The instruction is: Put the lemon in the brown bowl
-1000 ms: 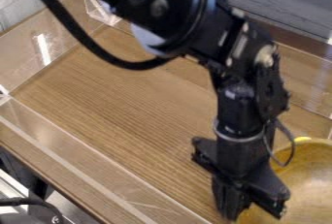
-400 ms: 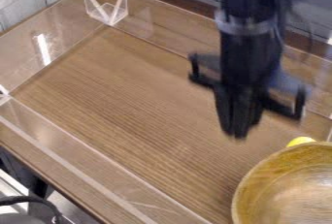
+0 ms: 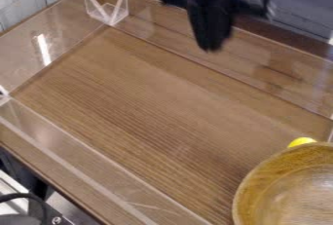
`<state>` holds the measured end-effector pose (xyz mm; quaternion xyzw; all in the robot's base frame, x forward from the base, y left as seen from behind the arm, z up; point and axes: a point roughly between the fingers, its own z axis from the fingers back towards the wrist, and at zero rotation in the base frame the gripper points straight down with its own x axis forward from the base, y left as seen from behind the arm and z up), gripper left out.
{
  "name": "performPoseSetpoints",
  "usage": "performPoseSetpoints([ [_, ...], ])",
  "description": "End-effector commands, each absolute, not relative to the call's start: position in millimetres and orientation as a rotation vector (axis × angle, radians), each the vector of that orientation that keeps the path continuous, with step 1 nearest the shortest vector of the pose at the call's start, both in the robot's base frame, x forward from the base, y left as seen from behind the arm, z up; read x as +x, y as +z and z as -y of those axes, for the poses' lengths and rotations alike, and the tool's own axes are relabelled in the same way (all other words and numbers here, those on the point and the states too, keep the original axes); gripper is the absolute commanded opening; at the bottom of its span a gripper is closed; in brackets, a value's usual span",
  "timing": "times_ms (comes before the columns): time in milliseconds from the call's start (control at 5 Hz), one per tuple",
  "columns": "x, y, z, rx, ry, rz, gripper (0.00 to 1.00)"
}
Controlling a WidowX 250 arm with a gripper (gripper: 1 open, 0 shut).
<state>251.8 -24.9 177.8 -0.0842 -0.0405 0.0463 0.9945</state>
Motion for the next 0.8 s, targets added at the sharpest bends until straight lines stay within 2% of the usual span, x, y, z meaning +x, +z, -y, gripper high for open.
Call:
performPoseSetpoints([
  [0, 259.4, 175.4, 24.1, -0.17, 0.06, 0.136, 1.0],
  [200, 264.5, 164.6, 18.6, -0.167, 0.041, 0.126, 0.0],
  [600, 272.5, 147.1, 17.3, -0.171, -0.035, 0.115, 0.0],
])
